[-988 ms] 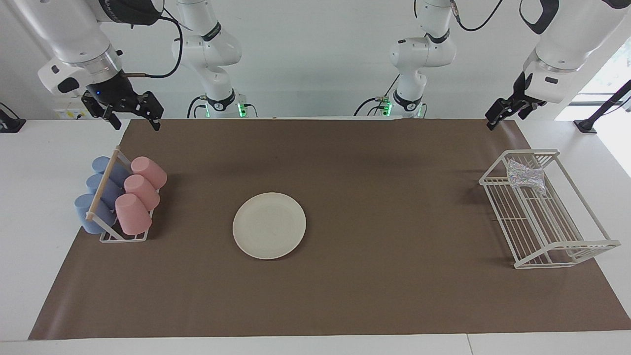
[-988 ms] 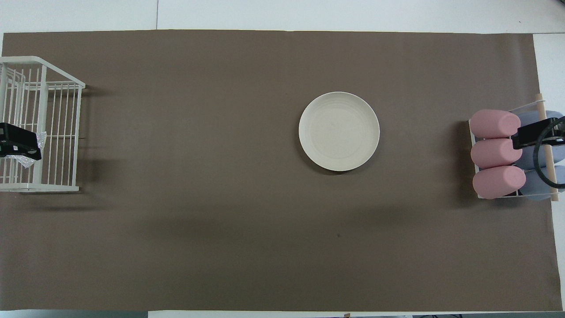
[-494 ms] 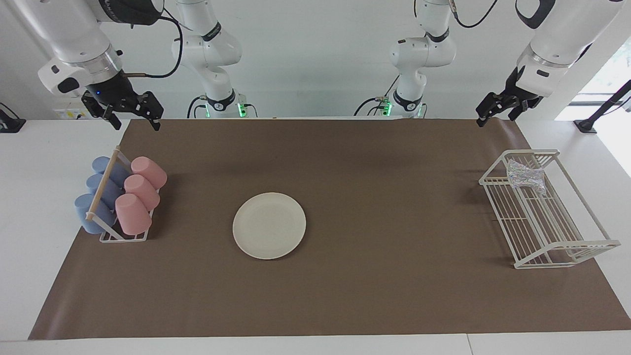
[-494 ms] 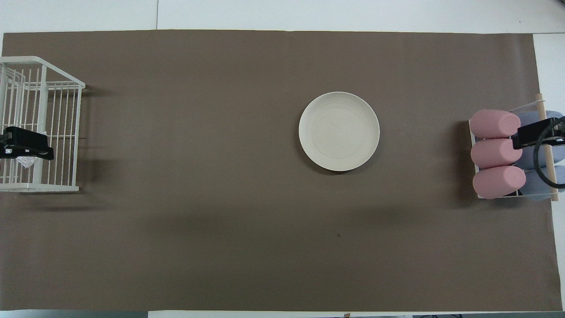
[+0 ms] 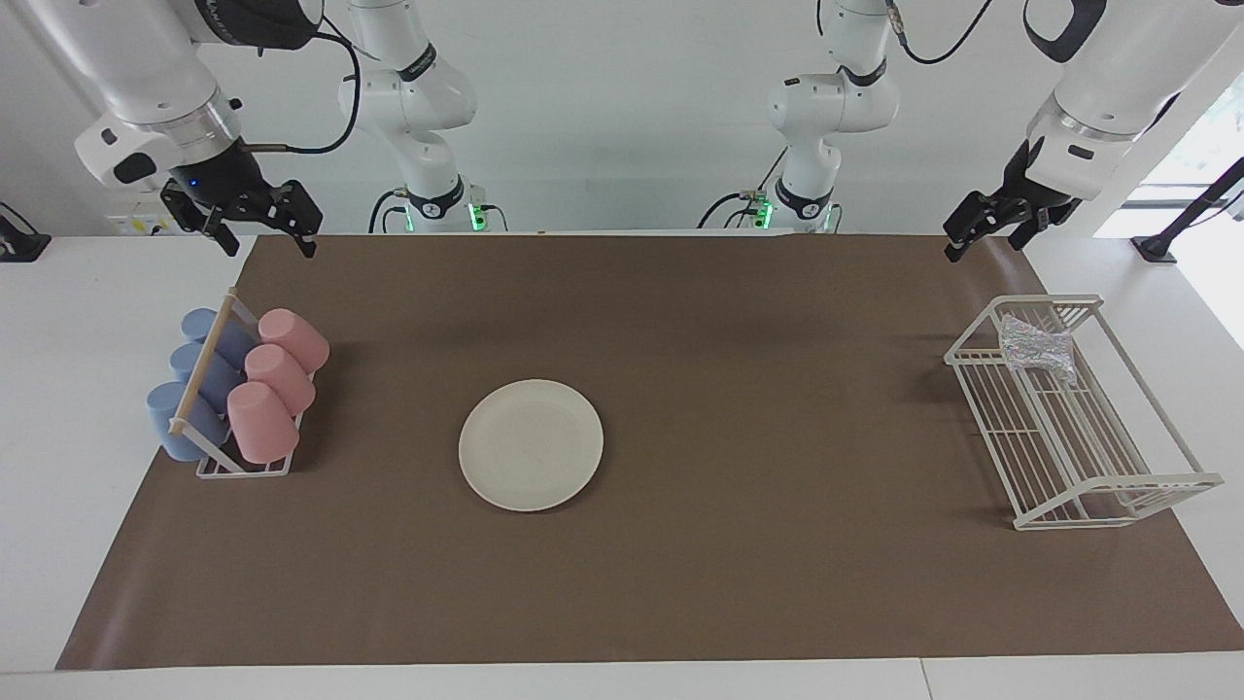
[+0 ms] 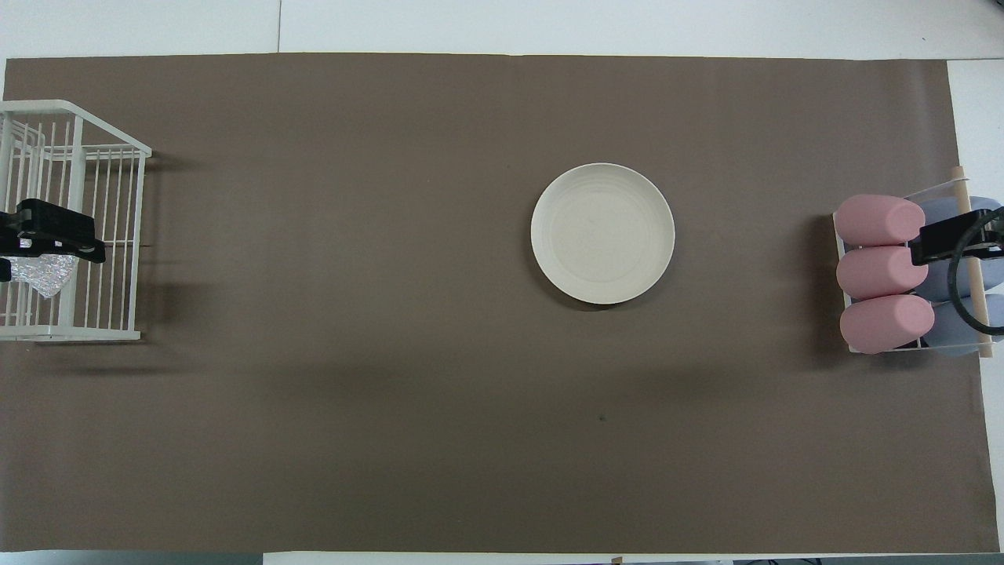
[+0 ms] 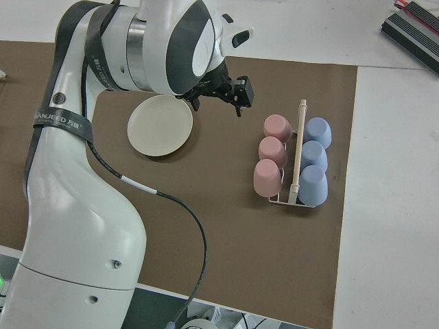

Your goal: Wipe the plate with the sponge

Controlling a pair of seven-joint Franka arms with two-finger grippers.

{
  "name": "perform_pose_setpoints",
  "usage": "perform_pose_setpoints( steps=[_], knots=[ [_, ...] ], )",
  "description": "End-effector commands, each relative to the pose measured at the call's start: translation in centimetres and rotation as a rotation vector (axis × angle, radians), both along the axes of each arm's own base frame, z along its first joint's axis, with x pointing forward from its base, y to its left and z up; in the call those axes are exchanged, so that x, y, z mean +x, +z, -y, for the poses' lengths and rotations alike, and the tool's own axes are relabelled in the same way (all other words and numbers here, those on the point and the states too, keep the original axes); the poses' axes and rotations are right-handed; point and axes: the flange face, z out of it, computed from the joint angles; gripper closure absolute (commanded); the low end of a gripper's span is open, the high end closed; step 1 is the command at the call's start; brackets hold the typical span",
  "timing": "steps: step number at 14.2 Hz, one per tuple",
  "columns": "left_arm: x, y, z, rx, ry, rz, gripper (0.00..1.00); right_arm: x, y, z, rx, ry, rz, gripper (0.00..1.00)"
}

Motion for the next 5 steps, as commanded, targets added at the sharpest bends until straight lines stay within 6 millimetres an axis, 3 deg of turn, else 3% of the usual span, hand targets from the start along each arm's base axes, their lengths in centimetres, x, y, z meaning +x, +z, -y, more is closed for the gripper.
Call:
perform_pose_setpoints(
  steps=[1,5],
  knots=[
    [-0.12,0.08,0.09,-0.015,-0.012,-0.015,0.0,-0.51,0.24,-0.1,0.0,-0.008,0.016,0.0],
    [-0.25,0.39,0.09,-0.015,-0.012,-0.009,0.0,-0.51,0.24,-0.1,0.0,-0.008,0.016,0.0]
  ],
)
